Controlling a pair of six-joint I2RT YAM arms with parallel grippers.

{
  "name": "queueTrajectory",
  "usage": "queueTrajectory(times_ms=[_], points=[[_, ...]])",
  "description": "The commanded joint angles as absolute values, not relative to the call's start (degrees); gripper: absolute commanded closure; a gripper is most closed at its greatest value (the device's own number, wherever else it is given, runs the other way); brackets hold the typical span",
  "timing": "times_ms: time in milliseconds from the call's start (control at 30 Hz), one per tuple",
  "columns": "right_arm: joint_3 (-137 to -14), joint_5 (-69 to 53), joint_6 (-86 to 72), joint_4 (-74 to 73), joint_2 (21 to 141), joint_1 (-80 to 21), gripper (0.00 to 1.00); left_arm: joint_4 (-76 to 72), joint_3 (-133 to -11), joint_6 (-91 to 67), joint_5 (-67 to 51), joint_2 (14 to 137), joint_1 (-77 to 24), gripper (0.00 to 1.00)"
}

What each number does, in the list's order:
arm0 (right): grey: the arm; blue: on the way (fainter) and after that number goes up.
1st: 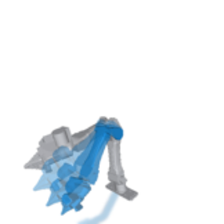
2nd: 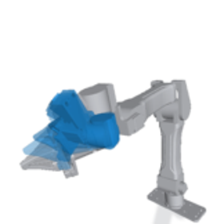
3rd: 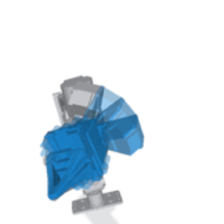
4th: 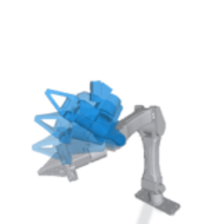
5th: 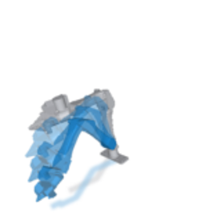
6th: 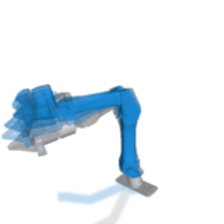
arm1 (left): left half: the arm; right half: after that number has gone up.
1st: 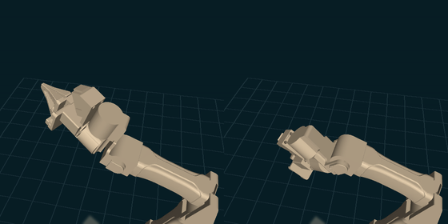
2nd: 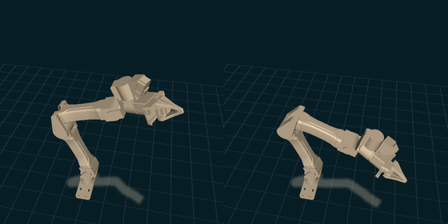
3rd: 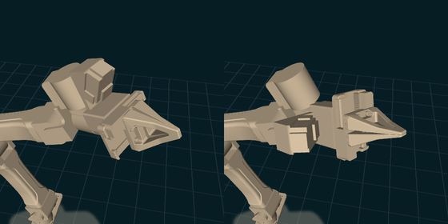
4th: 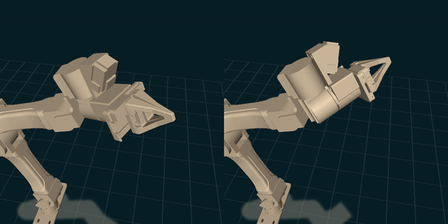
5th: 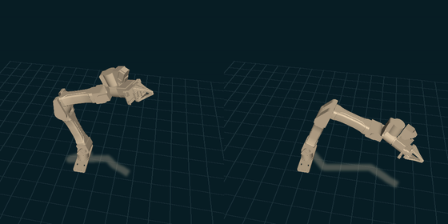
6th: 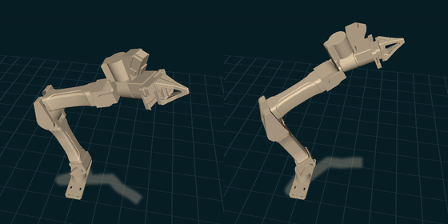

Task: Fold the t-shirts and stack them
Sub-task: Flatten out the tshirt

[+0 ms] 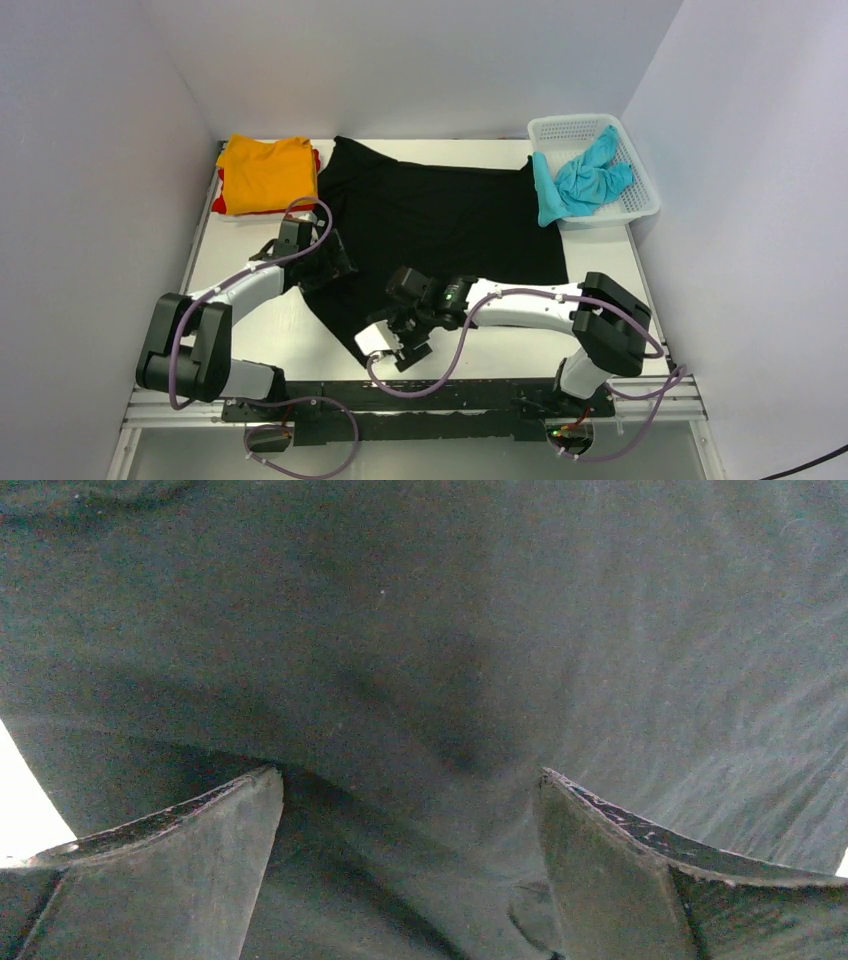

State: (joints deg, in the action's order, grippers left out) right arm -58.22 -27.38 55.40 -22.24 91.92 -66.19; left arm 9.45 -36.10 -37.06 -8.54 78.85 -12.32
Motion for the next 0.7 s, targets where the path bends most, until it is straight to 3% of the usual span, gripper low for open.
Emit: queueTrajectory(times_ms=[0,100,300,400,500,667], points=[[-55.22,-26.19,50.05,-17.05,87.63,-66.4,0.19,16.16,-36.64,-34.05,-5.99,78.06,-11.91,0.01],[-50.84,-21.29,44.67,-8.64,82.23,-66.21,0.01,16.23,-37.28,-33.35,-6.6,76.81,-12.1,0.0],[-42.69,-4.2,12.51,12.09,71.53,-57.73,0.0,18.66,-41.96,-32.06,-5.15,77.28,-12.67,0.01],[-43.31,-3.45,-8.01,8.11,69.69,-46.38,0.0,19.7,-42.77,-31.83,-4.16,73.4,-14.95,0.01],[-45.01,-7.18,-18.1,0.66,70.24,-36.57,0.0,23.12,-42.6,-32.74,-0.29,67.49,-20.35,0.01],[-41.64,12.39,-27.04,-3.74,67.05,-32.52,0.0,27.42,-35.67,-39.38,2.23,56.98,-30.32,0.01]])
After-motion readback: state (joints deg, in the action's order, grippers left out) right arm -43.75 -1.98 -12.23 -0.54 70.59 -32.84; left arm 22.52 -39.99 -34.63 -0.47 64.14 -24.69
